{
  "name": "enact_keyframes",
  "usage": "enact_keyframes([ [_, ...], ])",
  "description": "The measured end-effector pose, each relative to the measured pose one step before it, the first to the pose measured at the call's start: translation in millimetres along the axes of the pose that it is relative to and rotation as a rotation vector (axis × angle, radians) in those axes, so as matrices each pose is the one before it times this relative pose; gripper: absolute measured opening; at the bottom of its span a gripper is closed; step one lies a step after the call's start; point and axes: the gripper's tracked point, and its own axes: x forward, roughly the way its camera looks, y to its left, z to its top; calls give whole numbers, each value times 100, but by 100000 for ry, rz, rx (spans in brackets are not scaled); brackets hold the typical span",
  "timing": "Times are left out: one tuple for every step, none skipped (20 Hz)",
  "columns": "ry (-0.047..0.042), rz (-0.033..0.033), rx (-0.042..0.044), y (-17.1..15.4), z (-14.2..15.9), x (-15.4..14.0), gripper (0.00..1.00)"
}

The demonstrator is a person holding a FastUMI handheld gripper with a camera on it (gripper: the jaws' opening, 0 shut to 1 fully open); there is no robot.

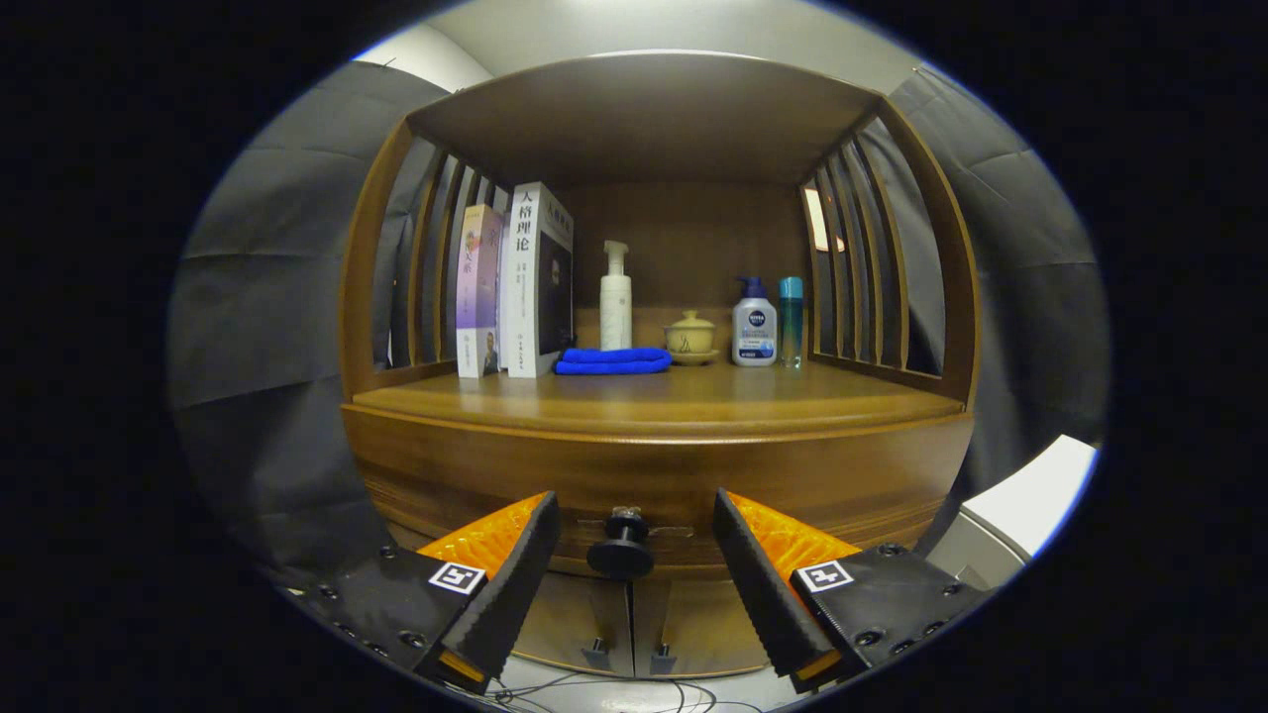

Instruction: Pull open the drawer, take out the items inside it, and place them on the countertop above the cabinet.

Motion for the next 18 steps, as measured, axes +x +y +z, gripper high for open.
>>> enact_keyframes([
  [951,-67,239,-23,-660,202,98],
  [1197,152,79,-7,-624,415,98],
  [826,362,204,31,-484,98,97],
  [776,969,-305,331,-386,230,95],
  [926,425,-696,364,-474,307,95],
  [1001,273,-938,215,-513,299,89],
  [1068,465,-681,174,-429,161,83],
  [1360,712,-630,130,-456,182,77],
  [840,-540,-494,71,-594,480,72],
  [788,-2012,-778,-547,-116,-310,66],
  [592,-192,97,67,-354,167,60],
  [-1217,232,953,69,408,-420,54],
  [844,26,192,-74,-308,553,49],
  [-694,-56,-198,5,231,-90,43],
  [44,-594,222,-117,-129,-146,37],
  [-486,-561,-476,5,48,291,31],
  [549,-220,-611,-23,-150,-127,31],
  [-167,-110,127,-25,54,-113,31],
])
